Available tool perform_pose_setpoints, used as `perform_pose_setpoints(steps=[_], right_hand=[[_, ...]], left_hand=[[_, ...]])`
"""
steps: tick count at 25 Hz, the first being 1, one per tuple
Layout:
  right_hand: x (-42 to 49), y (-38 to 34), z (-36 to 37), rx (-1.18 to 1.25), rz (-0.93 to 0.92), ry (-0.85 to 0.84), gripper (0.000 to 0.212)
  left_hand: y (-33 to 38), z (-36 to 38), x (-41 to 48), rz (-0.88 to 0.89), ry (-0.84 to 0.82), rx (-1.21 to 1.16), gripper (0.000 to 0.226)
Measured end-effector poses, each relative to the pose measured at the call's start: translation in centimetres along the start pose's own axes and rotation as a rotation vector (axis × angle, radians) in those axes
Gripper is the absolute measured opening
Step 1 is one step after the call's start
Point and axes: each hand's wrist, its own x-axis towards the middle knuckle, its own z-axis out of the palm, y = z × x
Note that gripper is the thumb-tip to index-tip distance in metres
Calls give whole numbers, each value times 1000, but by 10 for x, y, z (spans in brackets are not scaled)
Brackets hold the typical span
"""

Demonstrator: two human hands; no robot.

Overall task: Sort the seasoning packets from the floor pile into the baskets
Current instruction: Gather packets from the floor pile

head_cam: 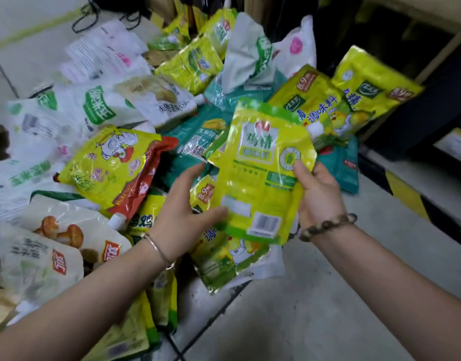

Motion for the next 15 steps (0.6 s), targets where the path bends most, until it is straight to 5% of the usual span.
perform_pose_setpoints(steps=[3, 6, 10, 15], right_hand=[[-16, 10, -4, -96, 76, -102, 12], [-25, 20, -3, -181, 153, -124, 17], [-15, 16, -14, -249, 291, -142, 20], [-1, 35, -28, -996, 196, -146, 15]], left_hand=[[-2, 17, -16, -237, -179, -497, 62], [-14, 35, -31, -438, -70, -717, 36], [-22, 35, -33, -498, 52, -751, 17], [-28, 26, -32, -553, 358, -706, 13]])
